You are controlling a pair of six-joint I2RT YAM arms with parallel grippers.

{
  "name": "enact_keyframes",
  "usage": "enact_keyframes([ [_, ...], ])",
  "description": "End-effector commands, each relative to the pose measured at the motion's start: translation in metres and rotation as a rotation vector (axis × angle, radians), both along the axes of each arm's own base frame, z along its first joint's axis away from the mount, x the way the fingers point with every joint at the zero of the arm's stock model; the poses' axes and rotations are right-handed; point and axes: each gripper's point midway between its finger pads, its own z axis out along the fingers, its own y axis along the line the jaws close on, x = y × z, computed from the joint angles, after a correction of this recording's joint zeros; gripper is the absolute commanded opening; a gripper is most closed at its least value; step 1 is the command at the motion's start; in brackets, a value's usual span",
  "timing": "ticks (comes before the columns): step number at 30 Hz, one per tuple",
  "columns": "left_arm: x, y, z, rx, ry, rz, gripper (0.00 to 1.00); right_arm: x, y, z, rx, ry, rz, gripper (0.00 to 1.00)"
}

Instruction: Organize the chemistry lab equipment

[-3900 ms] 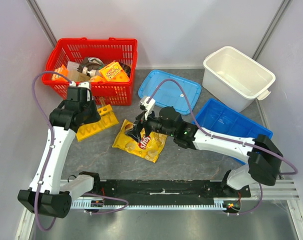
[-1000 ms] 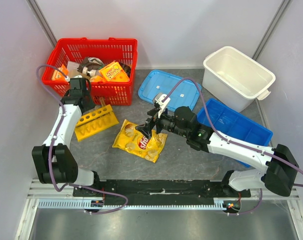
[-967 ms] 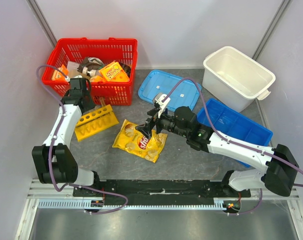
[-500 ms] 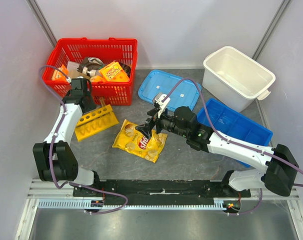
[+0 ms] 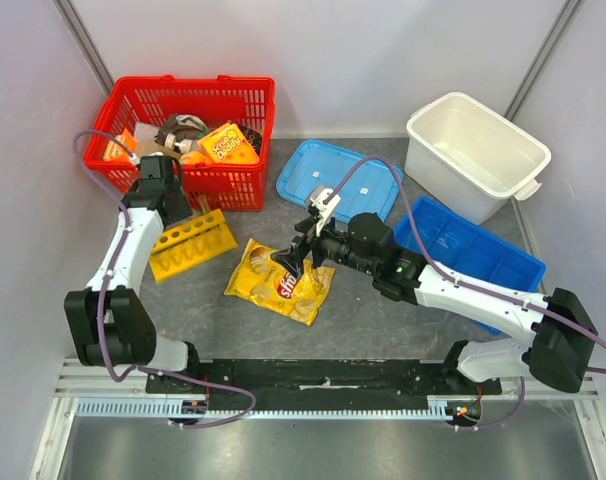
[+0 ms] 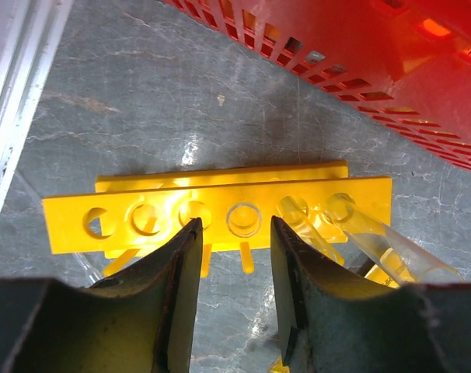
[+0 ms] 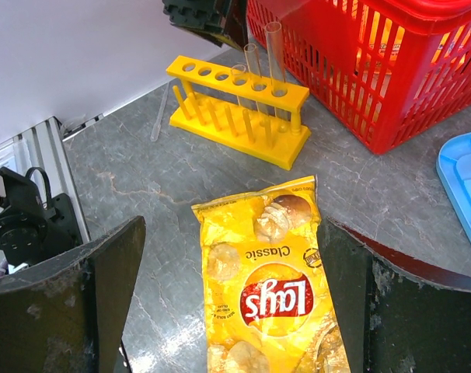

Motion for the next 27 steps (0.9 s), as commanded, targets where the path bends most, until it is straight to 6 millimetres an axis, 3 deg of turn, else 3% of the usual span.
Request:
enact_keyframes([
  [1,-0.003,0.024,0.065,0.041,-0.176,0.161,0.47,0.001,-0.004,0.023,0.04,-0.02,-0.014,0.98],
  [5,-0.015,0.042,0.082,0.018,-0.231,0.262,0.47,-0.001,-0.007,0.024,0.041,-0.015,-0.014,0.98],
  [9,-0.037,0.069,0.075,-0.017,-0.232,0.424,0.42,-0.002,-0.008,0.022,0.031,-0.002,-0.018,0.98],
  [16,-0.093,0.123,0.045,-0.027,-0.163,0.777,0.39,-0.005,-0.011,0.021,0.022,0.035,-0.022,0.98],
  [23,-0.129,0.127,-0.012,-0.132,-0.039,0.972,0.39,-0.01,-0.011,0.022,-0.003,0.055,0.003,0.98],
  [27,-0.139,0.13,-0.03,-0.18,-0.025,1.013,0.37,-0.013,-0.014,0.023,-0.015,0.063,0.004,0.98],
])
